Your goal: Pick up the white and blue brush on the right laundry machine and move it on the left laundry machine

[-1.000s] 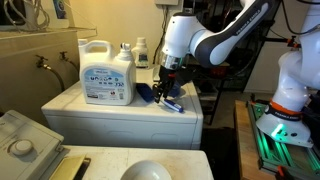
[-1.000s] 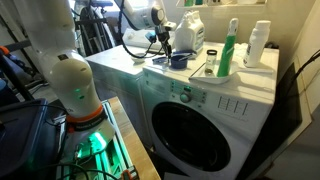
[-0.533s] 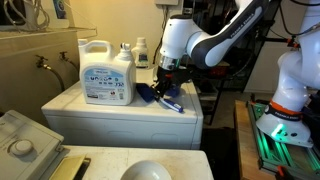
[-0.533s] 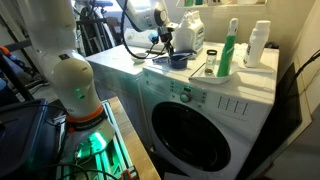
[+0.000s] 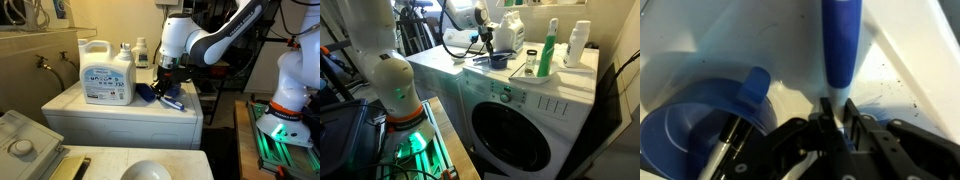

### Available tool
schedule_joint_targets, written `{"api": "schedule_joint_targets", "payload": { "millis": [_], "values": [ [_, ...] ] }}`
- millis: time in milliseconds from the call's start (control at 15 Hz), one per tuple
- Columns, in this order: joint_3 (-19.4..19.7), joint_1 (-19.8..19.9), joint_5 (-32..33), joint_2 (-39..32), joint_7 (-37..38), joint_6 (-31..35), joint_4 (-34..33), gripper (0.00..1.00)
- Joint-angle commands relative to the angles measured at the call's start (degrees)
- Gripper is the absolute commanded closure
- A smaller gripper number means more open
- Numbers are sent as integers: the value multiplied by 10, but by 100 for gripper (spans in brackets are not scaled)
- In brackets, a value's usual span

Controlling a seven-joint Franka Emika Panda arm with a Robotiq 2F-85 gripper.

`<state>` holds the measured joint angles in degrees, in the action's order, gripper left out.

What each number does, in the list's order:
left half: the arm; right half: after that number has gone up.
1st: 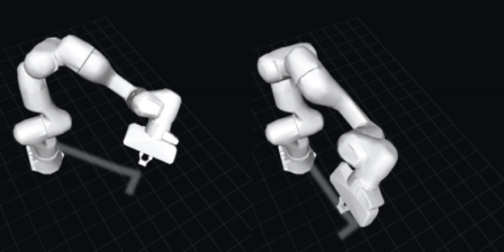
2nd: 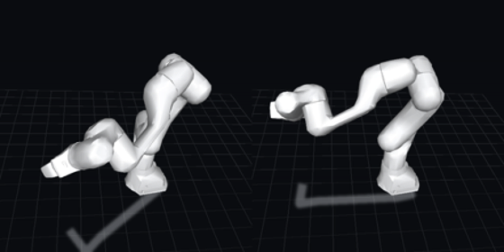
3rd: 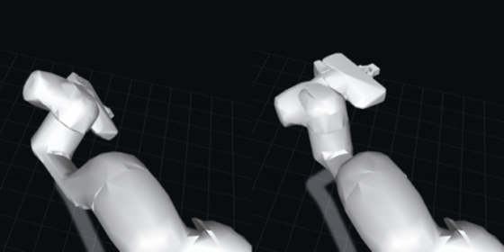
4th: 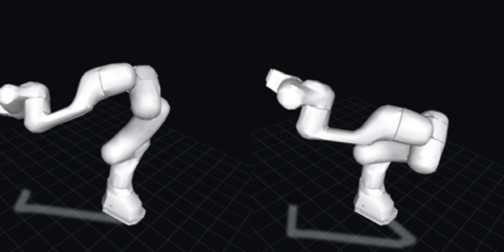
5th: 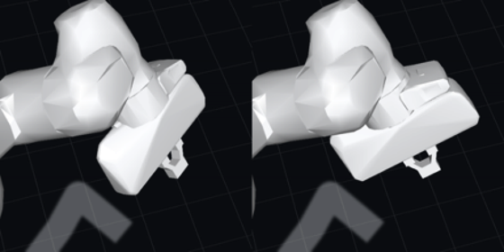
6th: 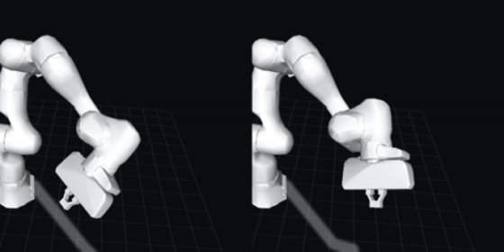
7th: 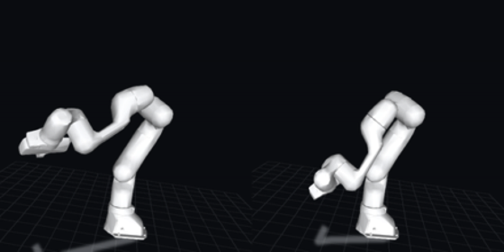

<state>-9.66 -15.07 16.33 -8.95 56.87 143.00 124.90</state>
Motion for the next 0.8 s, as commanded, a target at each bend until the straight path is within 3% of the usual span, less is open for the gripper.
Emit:
{"api": "schedule_joint_targets", "payload": {
  "millis": [0,467,733],
  "values": [
    [-16,-2,-67,60,-40,-47,14,96],
    [-54,-11,-231,170,-230,-282,19,96],
    [-76,-26,-266,229,-304,-281,13,96]
  ]
}}
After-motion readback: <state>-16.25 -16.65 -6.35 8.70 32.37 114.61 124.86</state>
